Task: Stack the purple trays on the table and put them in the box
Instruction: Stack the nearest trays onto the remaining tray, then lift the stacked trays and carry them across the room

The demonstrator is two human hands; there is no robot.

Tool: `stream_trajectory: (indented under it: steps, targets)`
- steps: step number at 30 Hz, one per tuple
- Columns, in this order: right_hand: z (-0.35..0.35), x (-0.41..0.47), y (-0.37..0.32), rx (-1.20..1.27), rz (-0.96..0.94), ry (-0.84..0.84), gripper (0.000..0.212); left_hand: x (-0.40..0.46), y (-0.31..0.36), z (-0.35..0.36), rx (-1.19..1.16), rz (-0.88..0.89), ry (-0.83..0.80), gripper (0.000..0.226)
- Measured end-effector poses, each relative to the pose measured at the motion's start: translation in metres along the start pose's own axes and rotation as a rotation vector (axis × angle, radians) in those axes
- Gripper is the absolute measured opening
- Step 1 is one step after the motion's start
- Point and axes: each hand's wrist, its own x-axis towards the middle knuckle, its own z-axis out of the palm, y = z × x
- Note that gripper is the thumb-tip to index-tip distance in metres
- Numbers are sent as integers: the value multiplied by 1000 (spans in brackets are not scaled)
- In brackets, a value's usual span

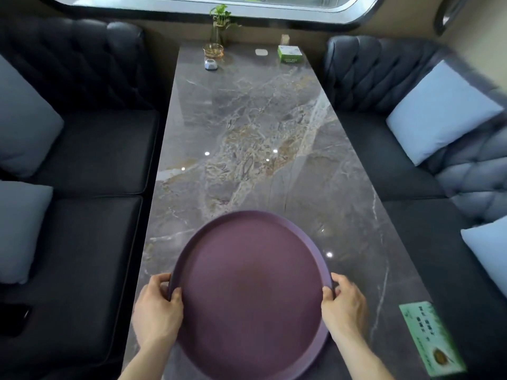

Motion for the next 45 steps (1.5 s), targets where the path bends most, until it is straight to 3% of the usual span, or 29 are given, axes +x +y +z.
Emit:
stream_trajectory:
  steps: [17, 31, 45]
  targets:
    - [0, -3, 16, 1, 124, -34, 42, -5, -1, 4, 175, 37, -32, 20]
    - [3, 4, 14, -130, 93, -20, 41, -10, -3, 11, 255, 53, -3, 20]
    - [7, -10, 18, -49, 26, 80, 43, -23, -9, 23, 123, 2, 111, 18]
